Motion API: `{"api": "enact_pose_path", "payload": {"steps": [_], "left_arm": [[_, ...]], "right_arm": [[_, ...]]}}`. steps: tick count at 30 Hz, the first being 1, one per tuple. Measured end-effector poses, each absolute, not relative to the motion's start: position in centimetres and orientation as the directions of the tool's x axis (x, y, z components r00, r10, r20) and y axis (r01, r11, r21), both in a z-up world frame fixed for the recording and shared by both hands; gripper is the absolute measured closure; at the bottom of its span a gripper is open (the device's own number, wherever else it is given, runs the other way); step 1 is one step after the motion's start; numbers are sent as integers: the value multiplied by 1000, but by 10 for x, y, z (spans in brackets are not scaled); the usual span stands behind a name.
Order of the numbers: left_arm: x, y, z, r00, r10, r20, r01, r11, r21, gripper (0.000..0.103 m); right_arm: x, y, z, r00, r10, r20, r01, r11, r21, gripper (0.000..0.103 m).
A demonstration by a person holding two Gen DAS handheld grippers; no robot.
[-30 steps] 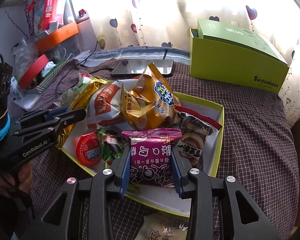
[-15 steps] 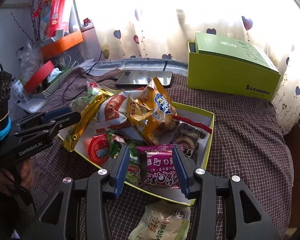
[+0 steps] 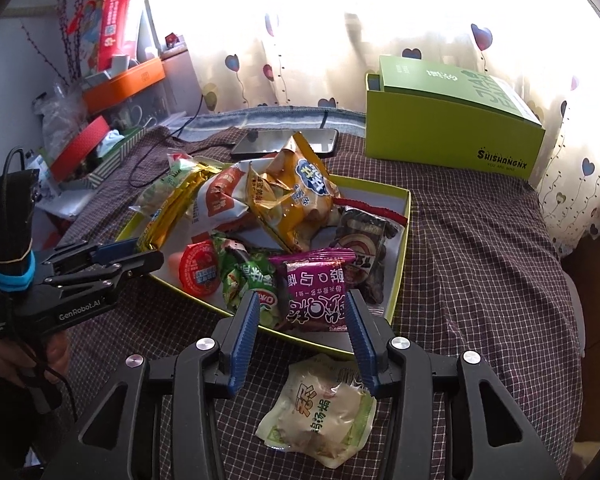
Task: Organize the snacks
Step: 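Open both tools to drop the candy bar and purple bag into the tray, then move both open tools toward the pink cup and clear bag on the bed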
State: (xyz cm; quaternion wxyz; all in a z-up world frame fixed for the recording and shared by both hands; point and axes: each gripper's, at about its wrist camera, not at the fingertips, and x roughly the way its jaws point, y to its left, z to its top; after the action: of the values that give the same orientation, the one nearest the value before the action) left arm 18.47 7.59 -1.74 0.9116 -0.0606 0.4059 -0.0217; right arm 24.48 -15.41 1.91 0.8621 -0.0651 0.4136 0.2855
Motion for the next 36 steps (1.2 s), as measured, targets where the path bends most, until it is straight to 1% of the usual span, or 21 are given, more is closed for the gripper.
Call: {"api": "enact_pose_path", "payload": {"steps": [5, 10, 13, 15, 16, 17, 19, 20, 21, 24, 27, 36], "left_arm": [[172, 71, -17, 657, -102, -747, 6, 991, -130, 64], [157, 74, -14, 646, -149, -748, 9, 982, -188, 64], [152, 76, -6, 675, -132, -726, -4, 983, -184, 64], [149, 80, 3, 706, -99, -702, -35, 984, -175, 64], [150, 83, 6, 713, -88, -695, -46, 984, -172, 70], [151, 83, 7, 713, -77, -696, -51, 986, -161, 81], [158, 82, 2, 691, -52, -721, -54, 991, -123, 85], [162, 80, -3, 676, -47, -735, -51, 993, -111, 92], [167, 78, -8, 658, -44, -752, -51, 993, -103, 94], [180, 75, -18, 634, -29, -773, -57, 995, -84, 94], [179, 76, -13, 650, -15, -760, -69, 995, -79, 94], [137, 70, 4, 685, -43, -727, -72, 989, -127, 94]], "right_arm": [[238, -154, 20, 486, 449, -749, -561, 818, 127, 59], [232, -153, 19, 474, 463, -749, -575, 807, 135, 59], [230, -153, 21, 477, 467, -745, -577, 806, 135, 59], [229, -154, 23, 482, 468, -741, -577, 806, 133, 59], [229, -154, 24, 485, 468, -739, -577, 806, 132, 59], [228, -154, 25, 486, 469, -737, -577, 806, 133, 59], [228, -155, 25, 487, 470, -736, -577, 806, 134, 59], [228, -154, 25, 486, 471, -737, -577, 806, 134, 59], [227, -154, 25, 486, 470, -737, -577, 806, 134, 59], [224, -155, 27, 489, 470, -735, -578, 805, 131, 59], [219, -158, 30, 499, 467, -730, -572, 810, 128, 59], [188, -158, 34, 530, 443, -723, -557, 825, 97, 59]]}}
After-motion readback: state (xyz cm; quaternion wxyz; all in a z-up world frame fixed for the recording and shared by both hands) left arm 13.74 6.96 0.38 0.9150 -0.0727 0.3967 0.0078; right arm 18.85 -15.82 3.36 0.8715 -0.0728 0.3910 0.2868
